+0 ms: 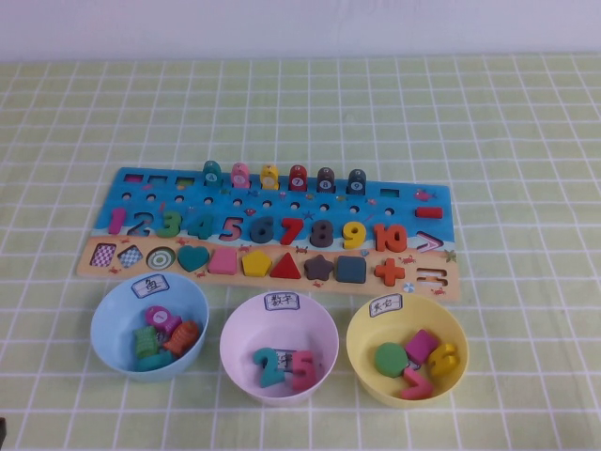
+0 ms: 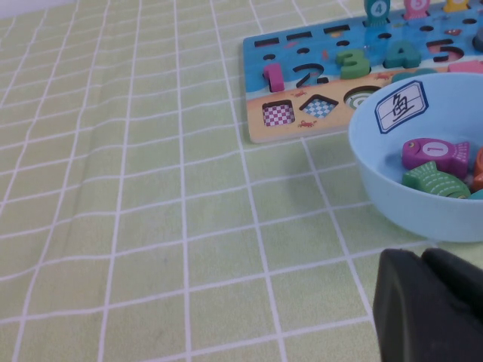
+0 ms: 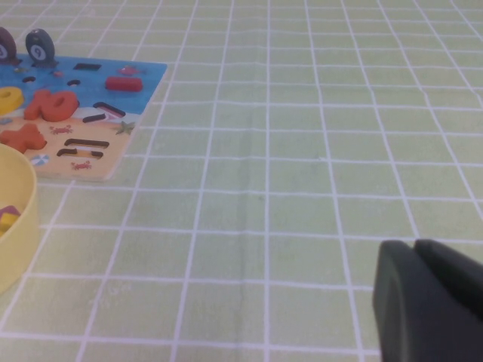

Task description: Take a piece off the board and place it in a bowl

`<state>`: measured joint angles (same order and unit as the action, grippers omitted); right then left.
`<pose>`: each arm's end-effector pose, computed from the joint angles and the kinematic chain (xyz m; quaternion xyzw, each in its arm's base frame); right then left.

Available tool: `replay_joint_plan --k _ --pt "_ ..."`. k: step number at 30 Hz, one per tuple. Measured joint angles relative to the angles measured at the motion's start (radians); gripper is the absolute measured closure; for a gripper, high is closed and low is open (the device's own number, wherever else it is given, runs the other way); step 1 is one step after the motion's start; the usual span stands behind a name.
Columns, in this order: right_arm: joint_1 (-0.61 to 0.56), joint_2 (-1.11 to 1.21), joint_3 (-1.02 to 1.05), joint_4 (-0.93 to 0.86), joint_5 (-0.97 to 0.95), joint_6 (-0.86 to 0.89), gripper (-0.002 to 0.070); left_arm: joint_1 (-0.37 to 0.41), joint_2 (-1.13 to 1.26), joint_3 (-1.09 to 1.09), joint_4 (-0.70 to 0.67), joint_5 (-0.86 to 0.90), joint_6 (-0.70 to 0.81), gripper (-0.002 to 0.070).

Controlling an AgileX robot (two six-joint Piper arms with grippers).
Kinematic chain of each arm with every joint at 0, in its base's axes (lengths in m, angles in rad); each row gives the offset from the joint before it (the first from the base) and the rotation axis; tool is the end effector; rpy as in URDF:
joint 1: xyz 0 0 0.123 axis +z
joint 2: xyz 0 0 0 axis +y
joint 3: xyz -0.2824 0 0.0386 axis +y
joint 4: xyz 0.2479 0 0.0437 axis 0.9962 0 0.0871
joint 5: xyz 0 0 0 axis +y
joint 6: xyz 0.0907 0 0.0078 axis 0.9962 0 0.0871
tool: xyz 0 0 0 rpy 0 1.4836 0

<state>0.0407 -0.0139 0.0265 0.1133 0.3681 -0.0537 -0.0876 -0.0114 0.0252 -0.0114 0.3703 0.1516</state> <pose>0.0524 0.0059 0.1720 -0.0076 0.8022 0.0440 0.5955 0.0524 -0.0050 0.1719 0.0929 0.7985 0.0142 0.5946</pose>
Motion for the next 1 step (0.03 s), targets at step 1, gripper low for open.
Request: replay_joint_plan --k 1 --pt "0.0 0.0 0.0 0.0 0.0 0.0 0.0694 0.0 0.0 0.0 0.0 0.0 0.0 0.0678"
